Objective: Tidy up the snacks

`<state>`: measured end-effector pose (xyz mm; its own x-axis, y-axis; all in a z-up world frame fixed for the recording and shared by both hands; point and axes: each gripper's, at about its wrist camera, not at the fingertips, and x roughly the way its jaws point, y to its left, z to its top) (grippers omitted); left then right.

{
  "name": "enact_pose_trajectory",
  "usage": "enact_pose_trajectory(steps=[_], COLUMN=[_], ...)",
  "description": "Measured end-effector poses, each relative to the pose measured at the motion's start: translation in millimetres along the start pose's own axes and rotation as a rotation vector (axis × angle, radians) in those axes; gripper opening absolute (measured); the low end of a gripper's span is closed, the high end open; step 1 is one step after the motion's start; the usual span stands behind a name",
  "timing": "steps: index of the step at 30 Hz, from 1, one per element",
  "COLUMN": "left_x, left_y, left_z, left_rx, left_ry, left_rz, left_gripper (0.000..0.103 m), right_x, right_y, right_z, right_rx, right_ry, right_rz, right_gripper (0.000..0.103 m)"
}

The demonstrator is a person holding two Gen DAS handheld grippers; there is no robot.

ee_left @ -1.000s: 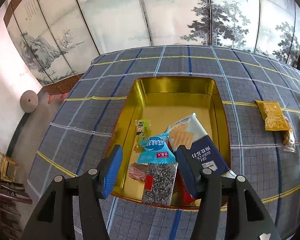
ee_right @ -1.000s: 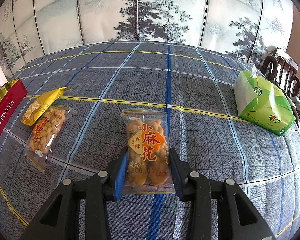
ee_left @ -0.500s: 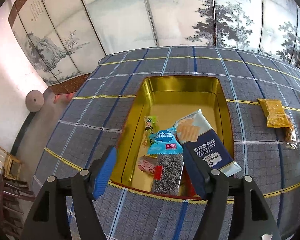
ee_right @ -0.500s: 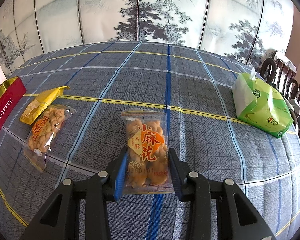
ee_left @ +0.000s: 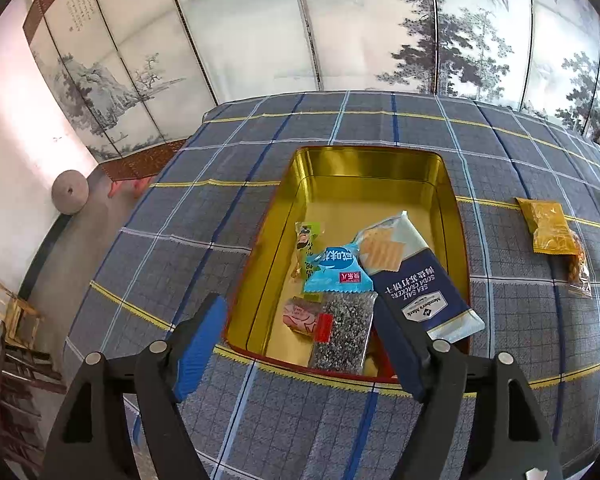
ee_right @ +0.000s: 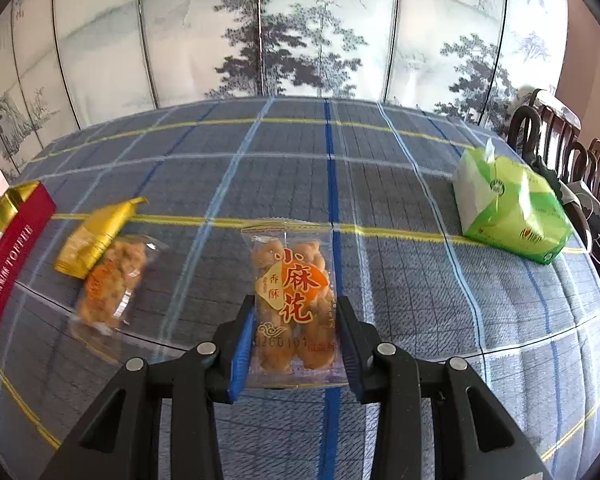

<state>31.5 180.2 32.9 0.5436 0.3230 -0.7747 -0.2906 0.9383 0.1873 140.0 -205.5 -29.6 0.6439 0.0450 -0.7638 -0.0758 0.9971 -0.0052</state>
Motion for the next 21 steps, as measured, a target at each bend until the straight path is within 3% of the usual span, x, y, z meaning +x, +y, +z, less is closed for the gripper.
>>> enact_pose_trajectory(steps=[10,21], left_x=[-2.3,-14.1], left_y=[7.7,38.7], left_z=[-8.6,-16.3], left_rx=[-0.03,-0.111], left_ry=[0.005,-0.021], left_rz=[-0.005,-0.026], left_gripper=[0.078,0.081], right_x=[-36.5,-65.6], right_y=[52.3,148.9], right_z=[12.1,17.5], right_rx=[-0.037,-0.151], right_ry=[-0.03,-0.03], right_rz=[0.105,0.272], right_gripper=[0.039,0.039])
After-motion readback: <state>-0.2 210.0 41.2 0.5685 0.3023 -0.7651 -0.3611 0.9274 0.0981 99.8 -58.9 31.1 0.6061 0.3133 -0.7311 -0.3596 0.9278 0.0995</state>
